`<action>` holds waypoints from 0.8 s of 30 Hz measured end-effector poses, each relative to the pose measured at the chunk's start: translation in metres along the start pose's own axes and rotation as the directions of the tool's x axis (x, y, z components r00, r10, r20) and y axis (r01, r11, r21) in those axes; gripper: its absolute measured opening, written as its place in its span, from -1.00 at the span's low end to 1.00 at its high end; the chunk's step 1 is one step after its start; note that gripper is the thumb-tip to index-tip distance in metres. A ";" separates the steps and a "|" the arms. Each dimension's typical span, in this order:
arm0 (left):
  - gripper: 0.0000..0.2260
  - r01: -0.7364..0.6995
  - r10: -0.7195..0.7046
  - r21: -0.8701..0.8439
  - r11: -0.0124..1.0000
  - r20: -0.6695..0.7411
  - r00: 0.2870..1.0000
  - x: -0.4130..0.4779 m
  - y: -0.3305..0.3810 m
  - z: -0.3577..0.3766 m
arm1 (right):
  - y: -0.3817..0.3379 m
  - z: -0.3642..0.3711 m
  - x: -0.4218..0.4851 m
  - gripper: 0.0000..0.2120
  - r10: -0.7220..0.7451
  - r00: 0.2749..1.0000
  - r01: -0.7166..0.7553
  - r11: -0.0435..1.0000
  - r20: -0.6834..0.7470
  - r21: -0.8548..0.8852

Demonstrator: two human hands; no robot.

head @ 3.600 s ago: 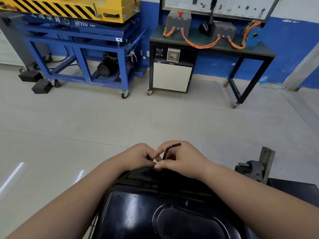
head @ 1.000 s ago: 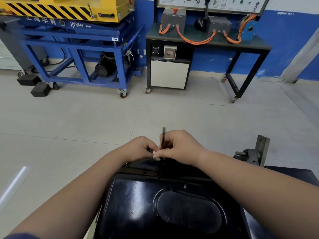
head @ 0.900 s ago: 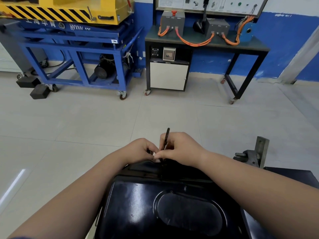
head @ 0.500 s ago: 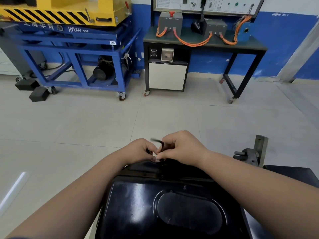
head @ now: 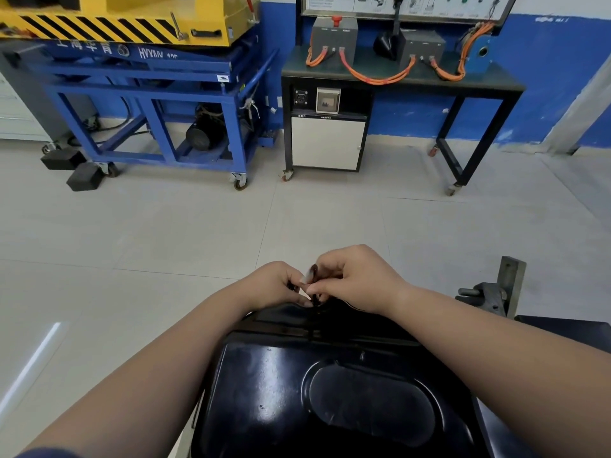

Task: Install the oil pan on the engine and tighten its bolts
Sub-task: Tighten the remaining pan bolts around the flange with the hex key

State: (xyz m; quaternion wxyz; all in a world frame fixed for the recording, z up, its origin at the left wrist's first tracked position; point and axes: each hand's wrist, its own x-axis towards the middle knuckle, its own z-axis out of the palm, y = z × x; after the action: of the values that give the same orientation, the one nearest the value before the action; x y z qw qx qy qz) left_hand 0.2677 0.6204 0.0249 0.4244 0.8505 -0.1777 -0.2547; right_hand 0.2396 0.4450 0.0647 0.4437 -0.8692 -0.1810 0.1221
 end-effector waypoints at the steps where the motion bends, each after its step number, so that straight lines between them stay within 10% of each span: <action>1: -0.64 -0.002 0.002 0.004 1.000 -0.004 1.000 0.000 0.000 0.000 | -0.001 0.001 0.001 -0.85 -0.002 1.000 0.002 1.000 -0.015 0.001; 24: -0.63 -0.039 0.039 -0.003 0.999 0.005 0.999 0.002 -0.002 0.000 | -0.004 0.003 0.002 -0.82 -0.003 1.000 0.002 0.999 0.011 0.034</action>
State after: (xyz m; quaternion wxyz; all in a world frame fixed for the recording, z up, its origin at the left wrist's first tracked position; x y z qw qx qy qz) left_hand 0.2693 0.6205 0.0223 0.4302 0.8455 -0.1950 -0.2490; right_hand 0.2396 0.4507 0.0658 0.4575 -0.8606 -0.1823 0.1293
